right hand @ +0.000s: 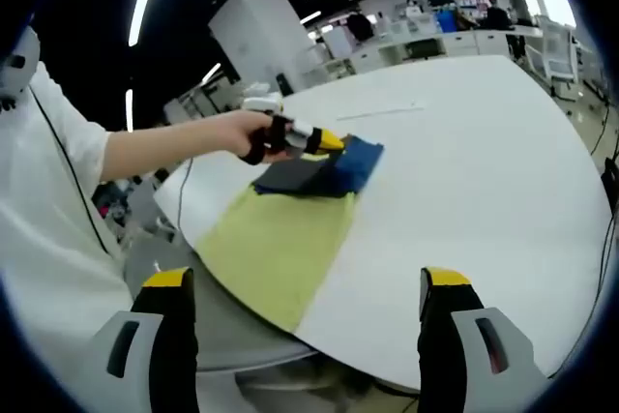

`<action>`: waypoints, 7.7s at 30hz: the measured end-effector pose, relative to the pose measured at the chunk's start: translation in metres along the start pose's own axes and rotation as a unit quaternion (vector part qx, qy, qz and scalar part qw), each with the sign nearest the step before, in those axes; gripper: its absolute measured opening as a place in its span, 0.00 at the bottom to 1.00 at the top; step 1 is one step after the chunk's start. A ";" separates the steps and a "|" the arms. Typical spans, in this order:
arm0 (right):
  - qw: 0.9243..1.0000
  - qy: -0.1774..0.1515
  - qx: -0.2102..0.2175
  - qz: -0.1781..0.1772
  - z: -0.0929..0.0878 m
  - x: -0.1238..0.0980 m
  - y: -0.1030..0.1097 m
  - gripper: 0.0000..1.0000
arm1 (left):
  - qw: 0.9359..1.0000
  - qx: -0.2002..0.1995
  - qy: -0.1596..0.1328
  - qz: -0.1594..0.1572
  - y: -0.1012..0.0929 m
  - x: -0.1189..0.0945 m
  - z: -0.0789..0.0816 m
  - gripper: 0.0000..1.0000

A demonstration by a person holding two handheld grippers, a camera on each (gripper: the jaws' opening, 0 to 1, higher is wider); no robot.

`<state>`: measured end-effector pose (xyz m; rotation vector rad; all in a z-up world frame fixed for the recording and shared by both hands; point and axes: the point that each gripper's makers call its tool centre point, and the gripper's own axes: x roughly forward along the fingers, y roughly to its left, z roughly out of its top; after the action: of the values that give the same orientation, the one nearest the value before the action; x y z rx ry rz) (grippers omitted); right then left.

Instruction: Fold the garment on the visible template until the final outline fits inside the template.

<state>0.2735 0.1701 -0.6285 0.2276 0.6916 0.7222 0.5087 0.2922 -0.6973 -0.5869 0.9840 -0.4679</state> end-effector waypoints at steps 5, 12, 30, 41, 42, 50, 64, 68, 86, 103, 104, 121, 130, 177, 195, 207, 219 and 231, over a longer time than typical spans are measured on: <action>1.000 0.004 -0.003 0.002 -0.002 0.000 -0.002 0.96 | 1.000 -0.005 0.002 0.001 0.001 0.002 -0.002 0.00; 1.000 0.006 -0.006 0.006 -0.004 0.001 -0.002 0.96 | 1.000 -0.006 0.007 0.006 0.002 0.010 -0.006 0.00; 1.000 0.007 0.004 0.002 -0.008 0.001 -0.014 0.95 | 0.999 -0.029 0.018 0.019 0.010 0.030 -0.017 0.00; 1.000 0.004 0.007 0.002 -0.007 0.003 -0.017 0.95 | 0.999 -0.037 0.018 0.026 0.015 0.036 -0.016 0.00; 1.000 0.004 0.007 0.002 -0.007 0.003 -0.017 0.95 | 0.999 -0.037 0.018 0.027 0.015 0.036 -0.016 0.00; 1.000 0.003 0.011 0.001 -0.010 0.002 -0.018 0.95 | 0.999 -0.031 0.013 0.022 0.013 0.040 -0.019 0.00; 1.000 0.000 0.016 -0.002 -0.012 0.000 -0.020 0.95 | 0.999 -0.046 0.012 0.016 0.016 0.046 -0.024 0.00; 1.000 -0.001 0.016 -0.002 -0.012 0.000 -0.020 0.95 | 0.999 -0.050 0.008 0.009 0.015 0.047 -0.023 0.01; 1.000 -0.004 0.016 -0.007 -0.011 -0.003 -0.019 0.95 | 0.997 -0.069 0.001 -0.018 0.005 0.052 -0.021 0.02; 1.000 -0.008 0.013 -0.015 -0.010 -0.009 -0.015 0.95 | 0.993 -0.112 -0.003 -0.048 0.002 0.054 -0.025 0.08; 1.000 -0.008 0.013 -0.016 -0.010 -0.010 -0.014 0.95 | 0.993 -0.112 -0.003 -0.048 0.002 0.054 -0.025 0.09; 1.000 -0.011 -0.009 -0.009 0.003 -0.009 0.003 0.95 | 0.998 -0.046 -0.007 -0.036 0.007 0.019 -0.019 0.18; 1.000 -0.011 -0.029 -0.001 0.010 -0.009 0.019 0.95 | 0.999 -0.023 -0.017 -0.043 0.008 -0.015 -0.016 0.22; 0.997 0.003 -0.074 0.031 0.021 0.015 0.061 0.93 | 0.993 0.094 -0.069 -0.026 0.074 -0.189 -0.017 0.57; 0.995 0.016 -0.093 0.044 0.026 0.024 0.073 0.93 | 0.979 0.196 -0.041 -0.040 0.077 -0.254 -0.033 0.77; 0.995 0.023 -0.092 0.043 0.018 0.022 0.077 0.93 | 0.974 0.224 -0.020 -0.029 0.092 -0.276 -0.055 0.84; 0.995 0.017 -0.094 0.036 0.017 0.018 0.079 0.93 | 0.973 0.228 -0.026 -0.022 0.102 -0.306 -0.067 0.91; 0.995 0.016 -0.090 0.029 0.014 0.014 0.079 0.93 | 0.978 0.205 -0.032 -0.008 0.123 -0.331 -0.085 0.94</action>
<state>0.2479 0.2382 -0.5917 0.0718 0.6487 0.8402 0.2888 0.5658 -0.6045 -0.2364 0.7910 -0.6425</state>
